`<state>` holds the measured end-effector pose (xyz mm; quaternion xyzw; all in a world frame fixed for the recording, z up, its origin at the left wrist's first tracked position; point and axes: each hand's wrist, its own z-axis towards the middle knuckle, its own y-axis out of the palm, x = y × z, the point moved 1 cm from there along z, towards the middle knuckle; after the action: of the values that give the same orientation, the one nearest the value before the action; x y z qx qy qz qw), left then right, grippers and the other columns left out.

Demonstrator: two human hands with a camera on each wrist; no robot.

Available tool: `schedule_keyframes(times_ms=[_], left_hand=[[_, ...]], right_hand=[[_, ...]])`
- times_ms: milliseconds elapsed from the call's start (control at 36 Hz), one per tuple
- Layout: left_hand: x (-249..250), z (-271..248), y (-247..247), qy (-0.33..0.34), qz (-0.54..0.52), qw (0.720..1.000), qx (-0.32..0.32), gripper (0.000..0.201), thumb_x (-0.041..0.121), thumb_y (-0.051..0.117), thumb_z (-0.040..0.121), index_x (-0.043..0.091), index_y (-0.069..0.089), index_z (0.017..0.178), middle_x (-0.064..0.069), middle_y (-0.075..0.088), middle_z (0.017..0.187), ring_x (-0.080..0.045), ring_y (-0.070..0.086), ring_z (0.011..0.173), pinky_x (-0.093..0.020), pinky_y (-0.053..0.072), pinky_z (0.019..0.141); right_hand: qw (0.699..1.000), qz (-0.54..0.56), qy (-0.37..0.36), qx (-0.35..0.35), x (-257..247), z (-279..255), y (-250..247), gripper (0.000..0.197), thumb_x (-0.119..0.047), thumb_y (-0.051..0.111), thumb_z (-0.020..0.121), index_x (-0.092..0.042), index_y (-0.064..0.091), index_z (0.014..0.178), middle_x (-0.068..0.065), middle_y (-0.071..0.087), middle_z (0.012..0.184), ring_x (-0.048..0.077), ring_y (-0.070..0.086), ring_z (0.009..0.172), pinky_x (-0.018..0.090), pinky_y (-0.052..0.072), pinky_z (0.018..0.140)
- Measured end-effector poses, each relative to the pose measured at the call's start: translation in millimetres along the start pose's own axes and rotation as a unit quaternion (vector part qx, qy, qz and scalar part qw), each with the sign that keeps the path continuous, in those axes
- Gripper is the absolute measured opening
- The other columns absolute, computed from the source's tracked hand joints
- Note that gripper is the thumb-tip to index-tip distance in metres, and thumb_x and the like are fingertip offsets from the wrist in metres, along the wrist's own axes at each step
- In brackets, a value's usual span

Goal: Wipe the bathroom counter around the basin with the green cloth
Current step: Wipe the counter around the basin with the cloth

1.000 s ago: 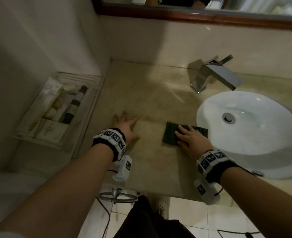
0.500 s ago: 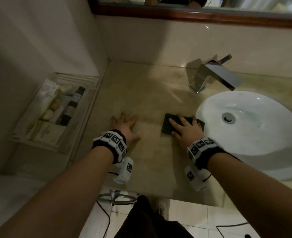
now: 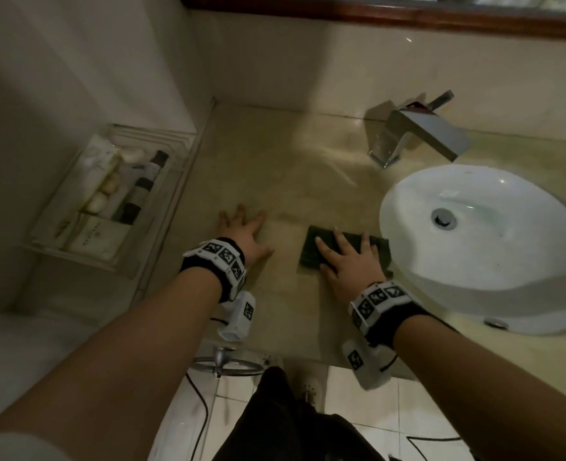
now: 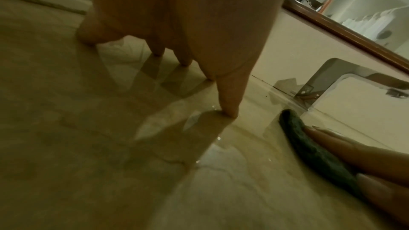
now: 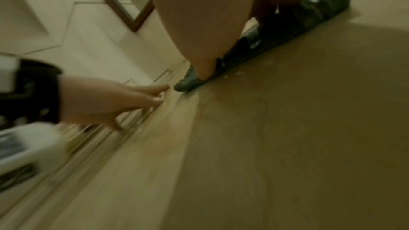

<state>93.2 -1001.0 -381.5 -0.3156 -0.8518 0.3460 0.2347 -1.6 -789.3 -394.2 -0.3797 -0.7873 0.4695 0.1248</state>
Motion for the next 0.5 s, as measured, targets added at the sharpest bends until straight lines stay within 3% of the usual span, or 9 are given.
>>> schedule_keyframes(times_ms=[139,278,500], left_hand=[[-5,-9,3,0.000,0.007,1.000,0.008,0.078,0.059,0.045,0.093,0.040,0.000,0.153,-0.003,-0.010,0.163,-0.040,-0.006,0.147,-0.051,0.011,0.119],[-16,-23,10,-0.028,0.015,0.999,-0.004,0.083,0.061,0.051,0.090,0.044,-0.002,0.152,-0.003,-0.014,0.162,-0.043,-0.009,0.146,-0.053,0.011,0.119],[-35,-35,22,-0.033,-0.025,0.999,0.000,0.086,0.060,0.058,0.087,0.047,0.002,0.151,0.000,-0.018,0.161,-0.042,-0.013,0.145,-0.053,0.010,0.119]], right_hand=[[0.999,-0.012,-0.024,-0.029,-8,-23,17,0.053,-0.052,0.022,0.101,-0.052,0.000,0.148,-0.010,-0.015,0.160,0.047,-0.012,0.143,0.056,-0.002,0.117],[0.998,-0.018,-0.047,-0.036,-5,-35,20,0.052,-0.051,0.022,0.101,-0.053,0.000,0.148,-0.010,-0.015,0.160,0.046,-0.013,0.143,0.054,-0.005,0.116],[0.999,0.003,-0.036,-0.028,3,-10,2,0.048,-0.044,0.023,0.103,-0.054,0.006,0.147,-0.011,-0.009,0.161,0.045,-0.010,0.144,0.053,-0.004,0.116]])
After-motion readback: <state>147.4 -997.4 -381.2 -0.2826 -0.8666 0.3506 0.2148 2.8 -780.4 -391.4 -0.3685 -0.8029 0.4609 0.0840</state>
